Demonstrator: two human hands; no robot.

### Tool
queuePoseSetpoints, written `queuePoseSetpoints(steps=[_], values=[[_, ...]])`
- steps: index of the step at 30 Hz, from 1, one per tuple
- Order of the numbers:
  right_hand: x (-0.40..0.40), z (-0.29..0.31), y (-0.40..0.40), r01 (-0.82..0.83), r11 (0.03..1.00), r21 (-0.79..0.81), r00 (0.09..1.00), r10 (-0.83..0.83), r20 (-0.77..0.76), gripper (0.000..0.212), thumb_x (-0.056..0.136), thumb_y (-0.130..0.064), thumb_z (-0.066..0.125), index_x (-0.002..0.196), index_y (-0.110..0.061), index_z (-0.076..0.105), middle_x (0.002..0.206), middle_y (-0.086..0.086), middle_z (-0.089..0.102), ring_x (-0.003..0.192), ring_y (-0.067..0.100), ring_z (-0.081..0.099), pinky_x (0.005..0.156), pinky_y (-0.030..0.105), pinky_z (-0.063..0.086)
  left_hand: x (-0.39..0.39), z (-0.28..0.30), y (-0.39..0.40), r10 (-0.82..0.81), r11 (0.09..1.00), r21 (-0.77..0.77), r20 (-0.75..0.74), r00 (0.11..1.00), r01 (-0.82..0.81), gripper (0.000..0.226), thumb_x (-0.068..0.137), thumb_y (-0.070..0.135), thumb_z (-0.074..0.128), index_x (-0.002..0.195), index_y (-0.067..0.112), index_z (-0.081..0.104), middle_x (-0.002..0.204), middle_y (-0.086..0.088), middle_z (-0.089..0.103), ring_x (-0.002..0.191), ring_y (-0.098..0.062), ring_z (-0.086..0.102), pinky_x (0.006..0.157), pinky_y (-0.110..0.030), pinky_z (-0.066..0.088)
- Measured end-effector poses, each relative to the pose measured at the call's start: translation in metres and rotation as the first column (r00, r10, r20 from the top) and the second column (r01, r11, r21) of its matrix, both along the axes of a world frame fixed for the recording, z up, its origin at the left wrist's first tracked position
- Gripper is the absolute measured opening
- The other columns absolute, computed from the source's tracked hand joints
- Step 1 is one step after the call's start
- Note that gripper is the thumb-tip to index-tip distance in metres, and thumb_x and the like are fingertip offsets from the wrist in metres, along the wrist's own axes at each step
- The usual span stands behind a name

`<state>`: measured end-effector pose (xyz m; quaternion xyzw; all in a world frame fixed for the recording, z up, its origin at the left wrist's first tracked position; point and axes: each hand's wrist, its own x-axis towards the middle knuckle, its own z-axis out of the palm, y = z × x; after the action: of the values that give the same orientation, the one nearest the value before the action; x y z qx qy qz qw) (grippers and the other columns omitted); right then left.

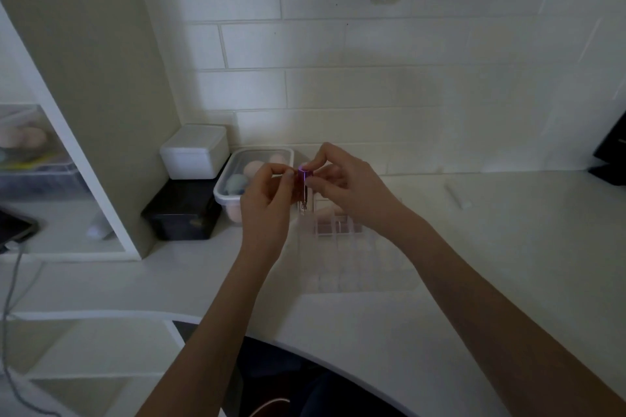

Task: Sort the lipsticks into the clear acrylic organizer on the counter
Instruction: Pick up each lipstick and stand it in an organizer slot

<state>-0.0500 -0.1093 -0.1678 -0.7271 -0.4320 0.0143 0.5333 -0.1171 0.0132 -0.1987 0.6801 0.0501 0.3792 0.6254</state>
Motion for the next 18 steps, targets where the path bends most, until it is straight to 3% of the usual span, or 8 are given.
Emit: queuePoseSetpoints(steps=[1, 4, 7, 8, 10, 12, 15, 18], values=[[0.000, 0.002, -0.002, -0.029, 1.000, 0.006, 0.999, 0.030, -0.035, 0.003, 0.091, -0.014, 0.059, 0.094, -0.014, 0.059, 0.093, 0.015, 0.073, 0.079, 0.020, 0.069, 0.068, 0.019, 0.051, 0.000, 0.000, -0.002, 0.025, 0.999, 0.031, 0.010, 1.000, -0.025, 0.017, 0.096, 0.010, 0.047, 0.084, 0.015, 0.058, 0.079, -0.003, 0.066, 0.077, -0.020, 0.066, 0.074, -0.036, 0.056], [0.012, 0.008, -0.014, -0.045, 0.998, 0.034, 0.992, 0.049, -0.116, 0.019, 0.098, -0.016, 0.047, 0.103, -0.010, 0.064, 0.095, 0.010, 0.069, 0.081, 0.018, 0.067, 0.068, 0.020, 0.054, 0.002, -0.002, -0.007, 0.070, 0.990, 0.117, 0.026, 0.997, -0.073, 0.015, 0.093, 0.024, 0.047, 0.082, 0.025, 0.058, 0.080, -0.008, 0.064, 0.079, -0.030, 0.062, 0.073, -0.043, 0.052], [0.053, -0.005, -0.043, 0.298, 0.953, 0.045, 0.953, -0.300, 0.036, 0.022, 0.099, -0.024, 0.045, 0.108, -0.017, 0.064, 0.101, 0.000, 0.068, 0.091, 0.019, 0.065, 0.081, 0.030, 0.054, 0.005, -0.006, -0.014, 0.012, 0.995, 0.095, -0.010, 1.000, -0.011, 0.011, 0.087, 0.033, 0.050, 0.083, 0.031, 0.059, 0.078, 0.002, 0.069, 0.081, -0.021, 0.067, 0.072, -0.036, 0.052], [0.069, -0.013, -0.057, 0.481, 0.876, -0.015, 0.865, -0.472, 0.169, 0.022, 0.098, -0.026, 0.046, 0.112, -0.023, 0.063, 0.110, -0.001, 0.067, 0.101, 0.023, 0.063, 0.088, 0.037, 0.051, 0.006, -0.008, -0.016, -0.004, 0.996, 0.091, -0.021, 1.000, 0.006, 0.010, 0.088, 0.031, 0.050, 0.083, 0.031, 0.059, 0.077, 0.005, 0.070, 0.081, -0.016, 0.068, 0.072, -0.032, 0.052], [0.092, -0.031, -0.087, 0.789, 0.583, -0.193, 0.607, -0.691, 0.394, 0.030, 0.096, -0.028, 0.046, 0.124, -0.031, 0.056, 0.134, 0.002, 0.057, 0.124, 0.031, 0.049, 0.101, 0.048, 0.041, 0.007, -0.011, -0.018, -0.022, 0.997, 0.075, -0.018, 1.000, 0.023, 0.010, 0.088, 0.026, 0.050, 0.085, 0.029, 0.059, 0.079, 0.006, 0.071, 0.081, -0.013, 0.068, 0.072, -0.027, 0.052], [0.103, -0.048, -0.111, 0.841, 0.362, -0.401, 0.513, -0.770, 0.380, 0.040, 0.097, -0.027, 0.043, 0.136, -0.034, 0.044, 0.153, 0.001, 0.036, 0.142, 0.036, 0.023, 0.109, 0.056, 0.023, 0.009, -0.011, -0.019, -0.033, 0.998, 0.054, -0.009, 0.999, 0.034, 0.010, 0.091, 0.020, 0.052, 0.087, 0.026, 0.059, 0.082, 0.001, 0.071, 0.081, -0.012, 0.069, 0.073, -0.026, 0.054], [0.113, -0.072, -0.127, 0.722, 0.287, -0.630, 0.546, -0.795, 0.264, 0.044, 0.099, -0.030, 0.036, 0.143, -0.031, 0.034, 0.158, 0.001, 0.021, 0.145, 0.043, 0.004, 0.112, 0.062, 0.011, 0.009, -0.011, -0.020, -0.036, 0.999, 0.019, -0.002, 0.999, 0.036, 0.017, 0.094, 0.008, 0.049, 0.087, 0.021, 0.059, 0.082, 0.001, 0.070, 0.077, -0.005, 0.068, 0.070, -0.018, 0.053], [0.115, -0.085, -0.131, 0.769, 0.293, -0.569, 0.544, -0.767, 0.341, 0.037, 0.099, -0.020, 0.037, 0.133, -0.013, 0.049, 0.143, 0.015, 0.045, 0.135, 0.042, 0.031, 0.109, 0.051, 0.027, 0.009, -0.011, -0.019, -0.032, 0.999, -0.030, 0.008, 0.999, 0.033, 0.020, 0.094, 0.005, 0.047, 0.089, 0.019, 0.060, 0.083, -0.001, 0.070, 0.076, -0.005, 0.068, 0.068, -0.016, 0.053]])
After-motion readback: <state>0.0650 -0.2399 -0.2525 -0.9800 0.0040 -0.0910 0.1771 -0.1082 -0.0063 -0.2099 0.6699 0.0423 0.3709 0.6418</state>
